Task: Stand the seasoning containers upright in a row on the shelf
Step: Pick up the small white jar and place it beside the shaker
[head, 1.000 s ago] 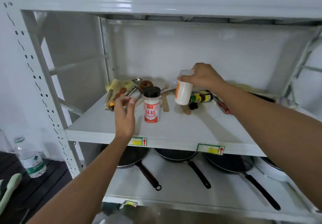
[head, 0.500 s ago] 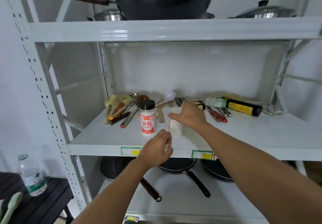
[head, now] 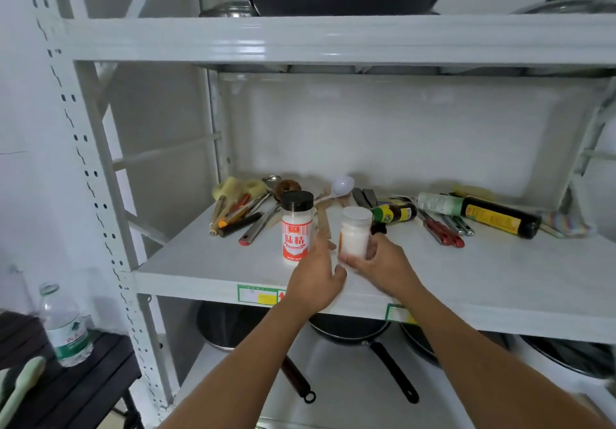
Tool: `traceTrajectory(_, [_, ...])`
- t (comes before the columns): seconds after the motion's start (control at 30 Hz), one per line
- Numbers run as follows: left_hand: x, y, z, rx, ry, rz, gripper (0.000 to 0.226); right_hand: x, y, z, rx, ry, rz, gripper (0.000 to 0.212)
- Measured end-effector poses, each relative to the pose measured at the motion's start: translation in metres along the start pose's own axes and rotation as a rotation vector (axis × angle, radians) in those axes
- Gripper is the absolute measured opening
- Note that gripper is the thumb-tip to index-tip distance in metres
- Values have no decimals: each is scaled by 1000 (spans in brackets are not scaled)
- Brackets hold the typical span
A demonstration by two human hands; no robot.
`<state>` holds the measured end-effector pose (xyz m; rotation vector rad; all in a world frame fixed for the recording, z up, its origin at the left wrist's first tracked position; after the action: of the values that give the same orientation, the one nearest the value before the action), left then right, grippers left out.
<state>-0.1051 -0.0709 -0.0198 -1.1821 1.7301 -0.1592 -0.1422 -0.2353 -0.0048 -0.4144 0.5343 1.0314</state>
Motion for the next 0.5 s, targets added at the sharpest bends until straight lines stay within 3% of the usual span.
traceTrajectory(0.1, [7,-5,-1,16,-12,-27,77,1,-6,-9,1,-14,-48,52])
traceTrajectory(0.2, [10,-7,3,14,20,-24,60,2,-11,-15,-19,-72,17,55])
traceTrajectory(0.33, [8,-9,9,-21,96,-4,61,3,-17,-24,-34,-144,117,57])
traceTrajectory(0.5, [8,-10,9,-39,145,-20,55,7,-20,-23,-24,-124,89,66])
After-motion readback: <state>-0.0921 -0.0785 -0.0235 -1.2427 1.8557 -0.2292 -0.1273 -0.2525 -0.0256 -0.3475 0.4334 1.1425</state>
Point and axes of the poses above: each hand's wrist, its own y-axis away from the middle knuckle, its own x-axis out of the palm, z = x × y, the point moved 4 cm from there along -y, towards the middle knuckle, and after that the axes turned 15 degrees about x, right-handed, at the moved point
